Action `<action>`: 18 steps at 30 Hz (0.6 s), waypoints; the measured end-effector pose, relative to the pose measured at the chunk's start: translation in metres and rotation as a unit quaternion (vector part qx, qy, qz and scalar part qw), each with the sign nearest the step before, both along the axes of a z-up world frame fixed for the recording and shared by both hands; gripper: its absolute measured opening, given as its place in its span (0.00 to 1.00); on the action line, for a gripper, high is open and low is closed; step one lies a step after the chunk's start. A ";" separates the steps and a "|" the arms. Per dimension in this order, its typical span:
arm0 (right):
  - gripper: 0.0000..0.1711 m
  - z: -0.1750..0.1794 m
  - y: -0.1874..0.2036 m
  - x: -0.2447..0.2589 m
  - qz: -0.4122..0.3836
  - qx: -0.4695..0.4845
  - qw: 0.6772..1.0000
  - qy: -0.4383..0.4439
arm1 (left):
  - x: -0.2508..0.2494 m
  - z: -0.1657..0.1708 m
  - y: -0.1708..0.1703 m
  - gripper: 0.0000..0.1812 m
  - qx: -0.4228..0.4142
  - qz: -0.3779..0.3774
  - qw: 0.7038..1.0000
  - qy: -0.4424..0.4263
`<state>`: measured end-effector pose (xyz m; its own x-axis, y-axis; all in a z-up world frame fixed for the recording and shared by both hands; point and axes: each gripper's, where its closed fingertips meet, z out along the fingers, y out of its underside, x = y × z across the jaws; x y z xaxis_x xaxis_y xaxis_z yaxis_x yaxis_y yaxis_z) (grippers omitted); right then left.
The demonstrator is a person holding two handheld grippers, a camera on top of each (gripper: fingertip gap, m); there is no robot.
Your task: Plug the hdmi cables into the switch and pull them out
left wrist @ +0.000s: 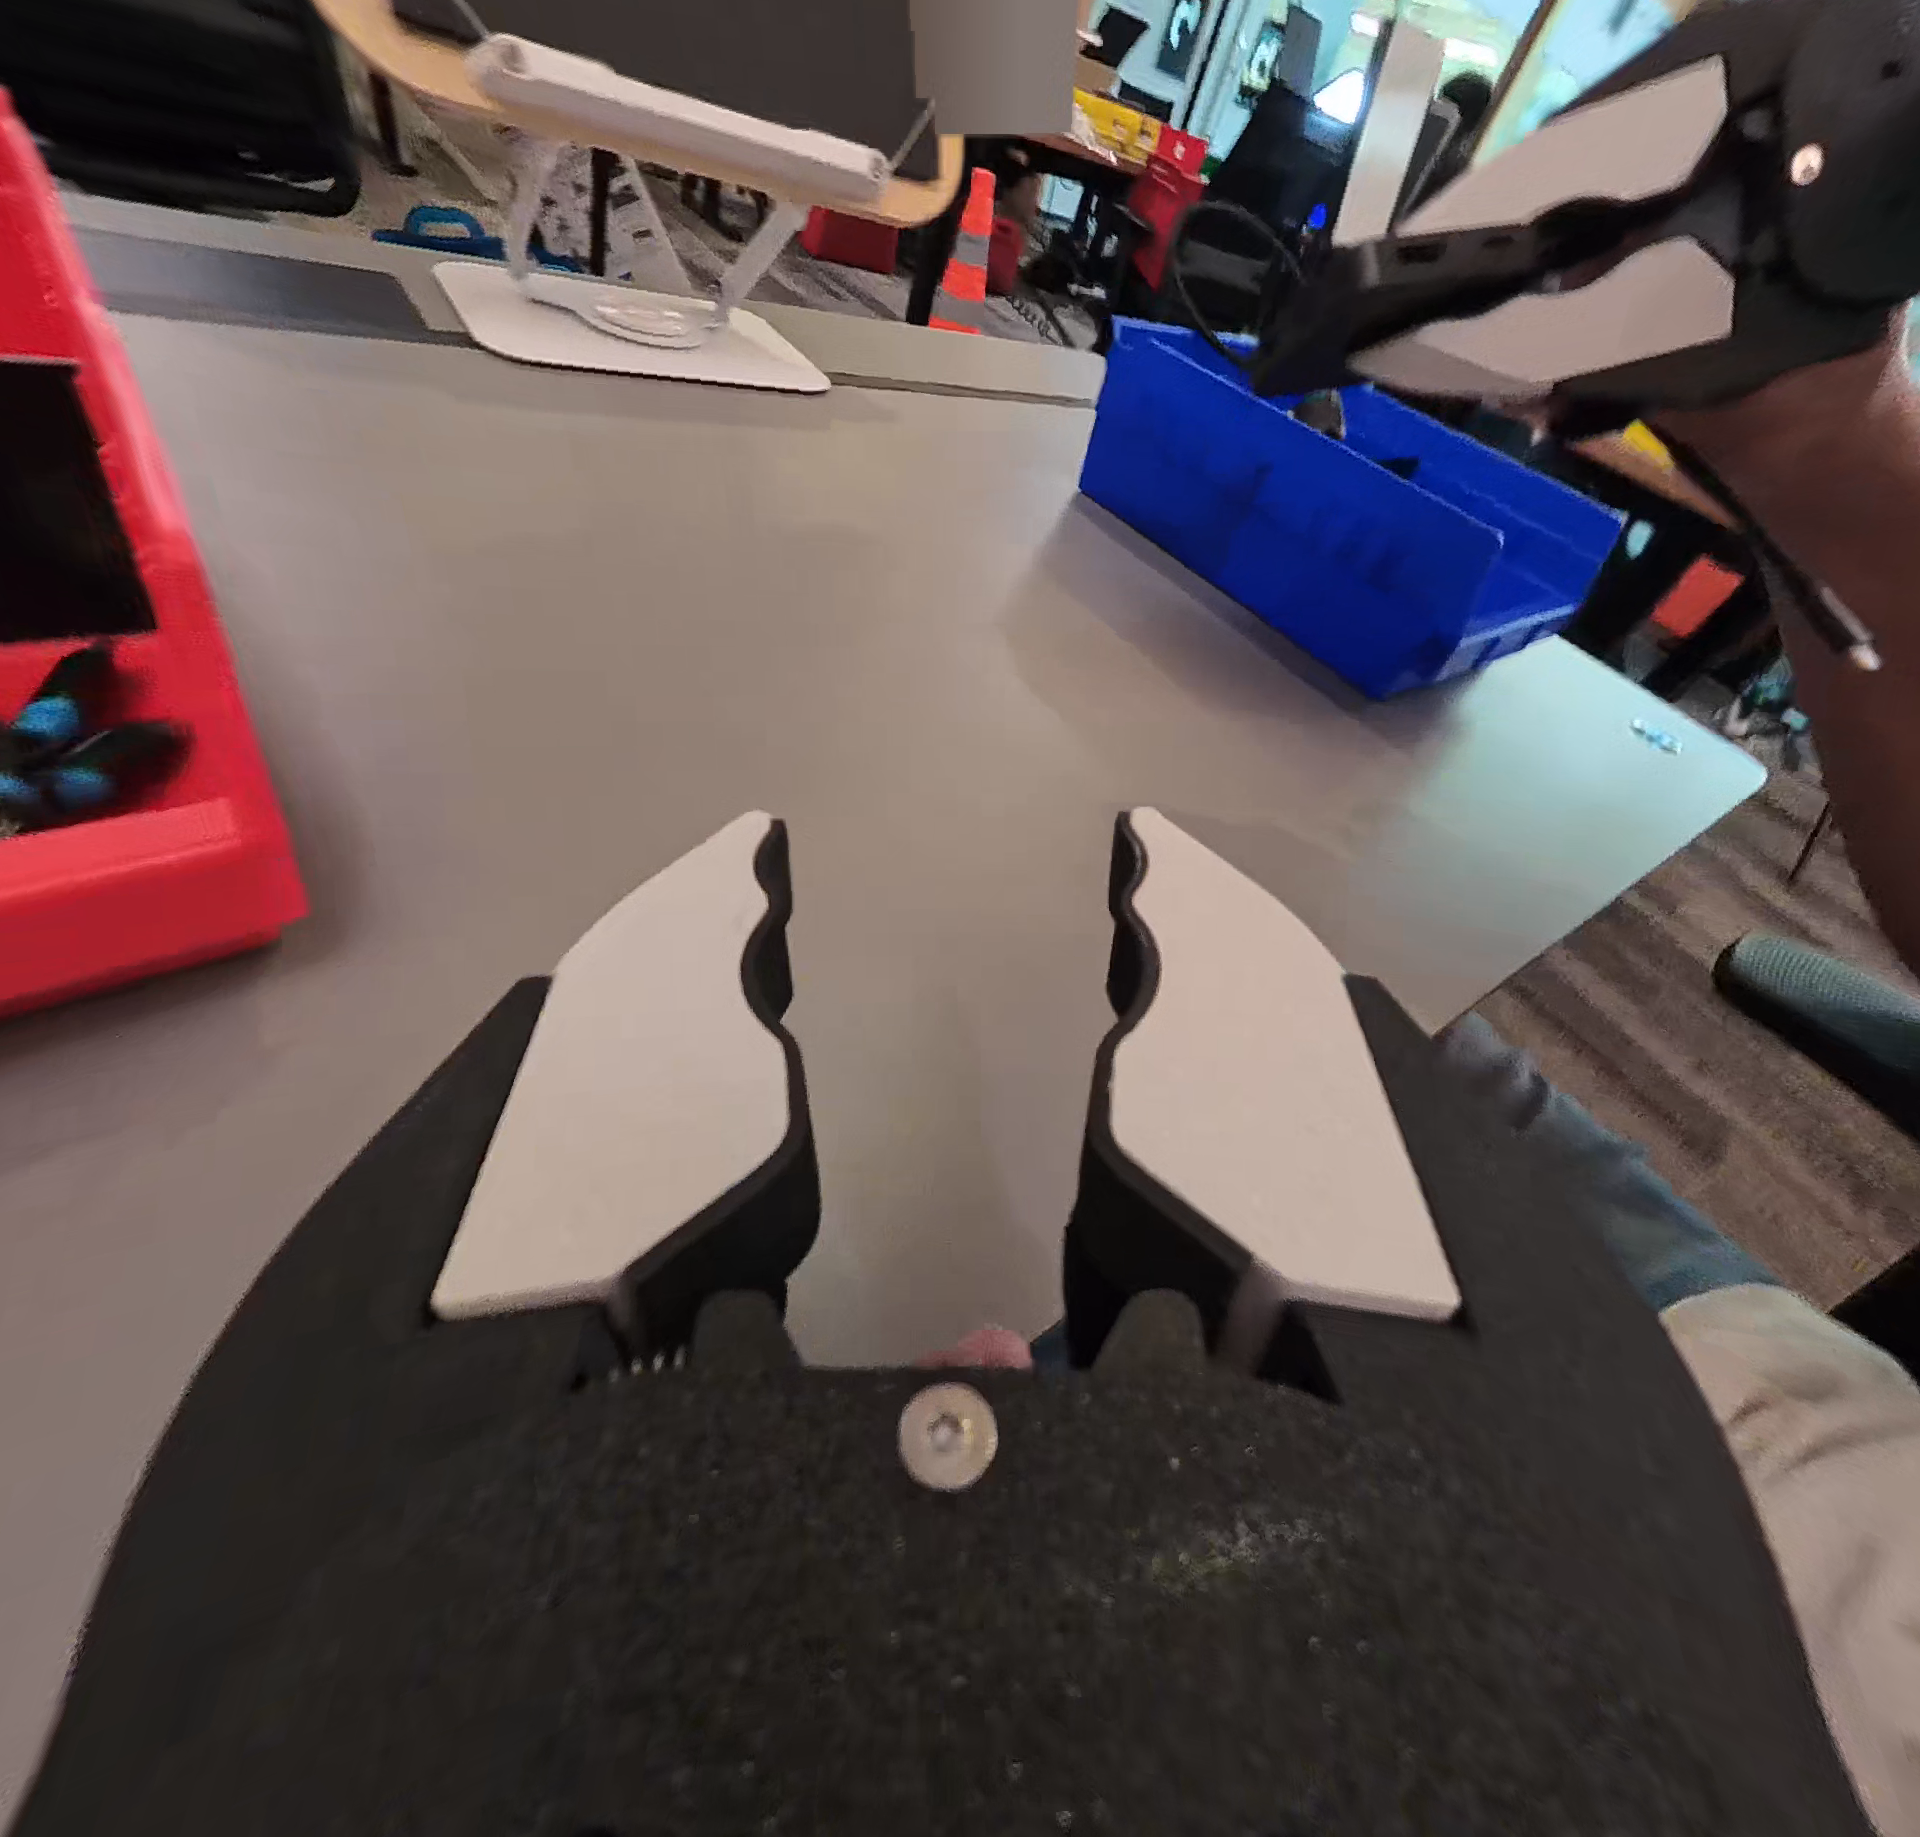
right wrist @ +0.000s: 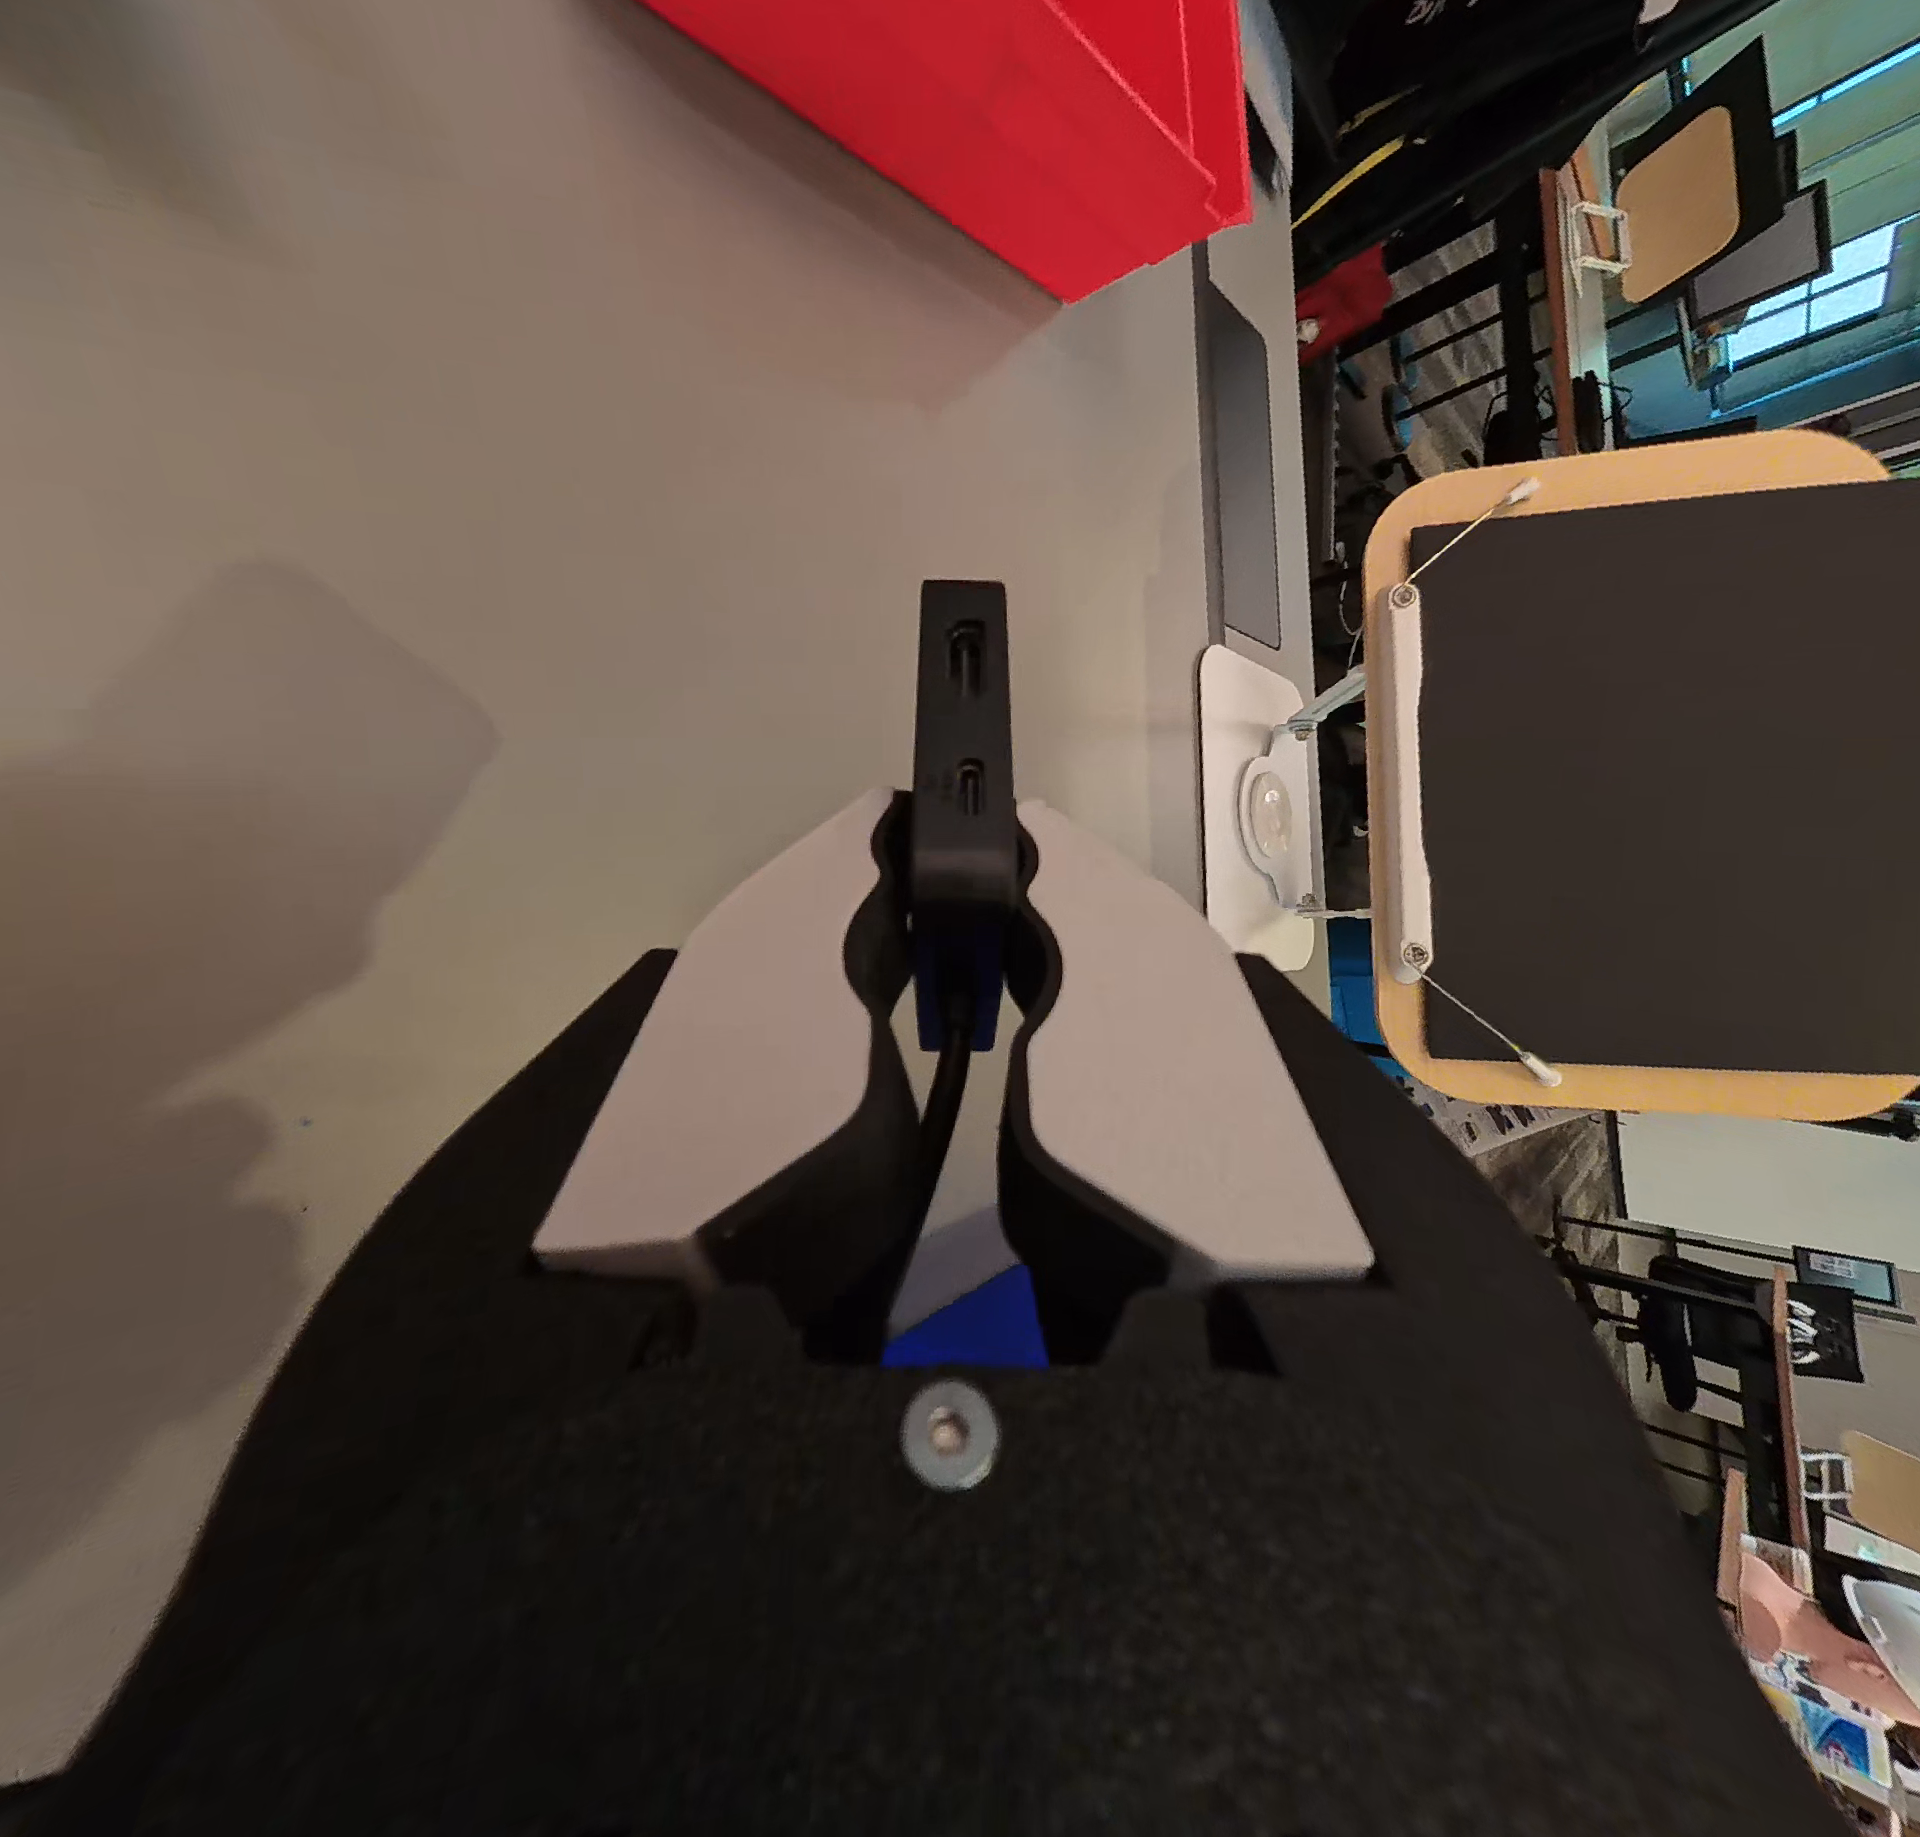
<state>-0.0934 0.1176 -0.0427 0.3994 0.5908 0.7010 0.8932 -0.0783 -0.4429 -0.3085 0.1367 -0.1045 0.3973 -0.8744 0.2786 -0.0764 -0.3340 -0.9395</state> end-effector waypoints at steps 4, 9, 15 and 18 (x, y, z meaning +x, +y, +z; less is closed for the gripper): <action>0.08 0.000 0.000 -0.001 -0.001 0.001 1.000 0.000 | -0.012 0.001 0.012 0.35 -0.025 0.018 0.999 -0.025; 0.08 -0.005 0.002 0.002 -0.003 -0.004 1.000 -0.001 | -0.017 -0.011 0.020 0.40 -0.010 0.024 0.999 0.025; 0.08 -0.012 0.004 0.006 -0.004 -0.009 1.000 0.004 | -0.023 -0.015 0.026 0.37 -0.005 0.040 0.998 0.049; 0.08 -0.014 0.005 0.011 -0.010 -0.010 1.000 0.007 | -0.032 -0.013 0.037 0.34 -0.004 0.048 0.997 0.057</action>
